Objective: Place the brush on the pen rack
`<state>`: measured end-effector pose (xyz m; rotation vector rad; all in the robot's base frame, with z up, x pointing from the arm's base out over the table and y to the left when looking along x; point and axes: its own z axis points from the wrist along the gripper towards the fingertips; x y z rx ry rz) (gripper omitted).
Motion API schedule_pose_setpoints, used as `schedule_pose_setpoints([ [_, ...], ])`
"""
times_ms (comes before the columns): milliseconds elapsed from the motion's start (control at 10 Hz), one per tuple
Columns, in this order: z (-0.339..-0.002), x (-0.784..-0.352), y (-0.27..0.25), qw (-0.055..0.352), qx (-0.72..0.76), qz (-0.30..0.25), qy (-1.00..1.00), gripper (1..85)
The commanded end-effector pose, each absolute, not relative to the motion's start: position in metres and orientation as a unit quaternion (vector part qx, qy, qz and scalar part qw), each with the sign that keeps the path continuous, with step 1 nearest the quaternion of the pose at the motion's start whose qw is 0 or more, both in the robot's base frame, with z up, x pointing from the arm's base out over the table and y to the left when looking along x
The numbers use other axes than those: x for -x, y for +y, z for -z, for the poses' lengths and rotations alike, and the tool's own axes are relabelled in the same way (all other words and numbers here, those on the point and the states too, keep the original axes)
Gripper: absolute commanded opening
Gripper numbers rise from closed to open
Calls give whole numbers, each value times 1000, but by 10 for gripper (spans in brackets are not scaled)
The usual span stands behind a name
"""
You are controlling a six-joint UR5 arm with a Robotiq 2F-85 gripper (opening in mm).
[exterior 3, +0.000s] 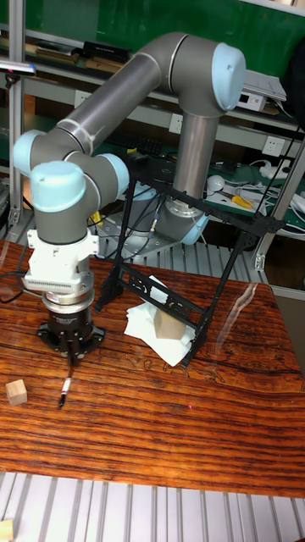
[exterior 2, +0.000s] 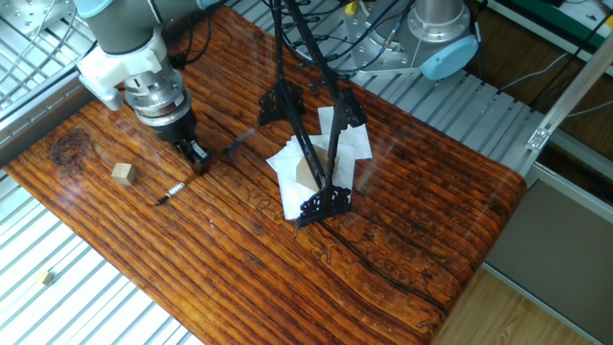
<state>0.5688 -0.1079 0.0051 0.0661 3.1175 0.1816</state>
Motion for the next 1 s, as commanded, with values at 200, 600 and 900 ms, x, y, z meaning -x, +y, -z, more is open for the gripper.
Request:
schedule_pose_setpoints([
  [200,-78,-662,-120,114,135,64,982,10],
  [600,-111,-683,-55,149,119,6,982,10],
  [900,-121,-668,-42,144,138,-28,980,10],
])
